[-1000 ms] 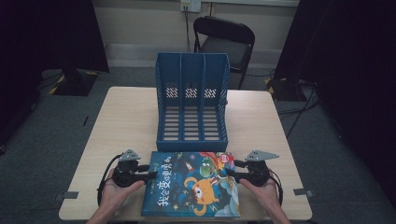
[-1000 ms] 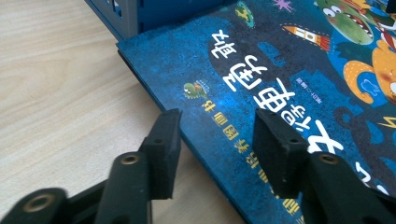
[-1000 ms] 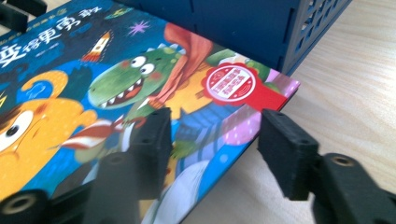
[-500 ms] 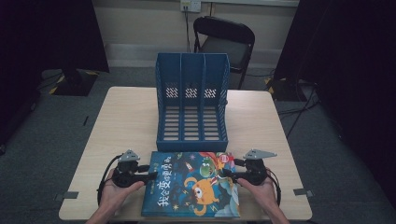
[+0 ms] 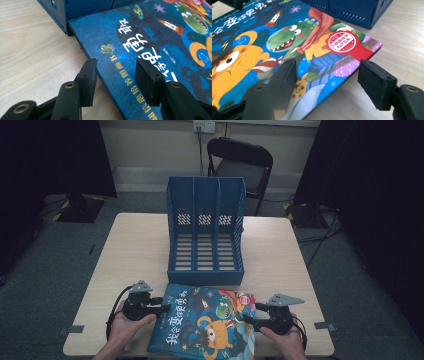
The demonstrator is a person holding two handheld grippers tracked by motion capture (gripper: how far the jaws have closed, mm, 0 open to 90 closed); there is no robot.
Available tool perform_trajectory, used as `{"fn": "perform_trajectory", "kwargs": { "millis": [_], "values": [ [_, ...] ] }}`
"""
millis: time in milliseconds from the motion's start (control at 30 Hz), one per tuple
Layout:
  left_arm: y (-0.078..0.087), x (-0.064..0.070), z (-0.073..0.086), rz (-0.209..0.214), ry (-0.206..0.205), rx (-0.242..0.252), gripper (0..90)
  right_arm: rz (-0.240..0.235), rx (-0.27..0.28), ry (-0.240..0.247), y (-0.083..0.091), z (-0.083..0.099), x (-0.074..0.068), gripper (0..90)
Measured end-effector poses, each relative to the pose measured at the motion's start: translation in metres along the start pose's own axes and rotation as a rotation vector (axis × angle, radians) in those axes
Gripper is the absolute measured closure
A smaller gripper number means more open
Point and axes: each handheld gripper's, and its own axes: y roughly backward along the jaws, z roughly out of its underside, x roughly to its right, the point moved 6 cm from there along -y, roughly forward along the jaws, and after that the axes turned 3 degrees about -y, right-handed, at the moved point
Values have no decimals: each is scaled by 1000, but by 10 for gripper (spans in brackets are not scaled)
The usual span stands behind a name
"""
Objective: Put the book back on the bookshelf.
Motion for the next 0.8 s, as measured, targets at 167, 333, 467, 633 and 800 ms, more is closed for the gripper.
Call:
{"fn": "perform_trajectory", "kwargs": {
  "millis": [167, 333, 467, 633, 800],
  "values": [
    [-1, 2, 0, 18, -9, 3, 524, 5, -7, 32, 12, 8, -8, 358],
    [-1, 3, 1, 26, -12, -1, 523, 28, 16, 66, 6, -7, -1, 321],
    [-1, 4, 1, 28, -14, -1, 519, 27, 38, 90, -12, -31, 10, 322],
    [-1, 5, 1, 33, -18, -5, 518, -5, -7, 95, -34, -34, 14, 353],
    [-6, 8, -3, 27, -30, -5, 520, -20, -8, 119, -29, -29, 5, 410]
  ]
}}
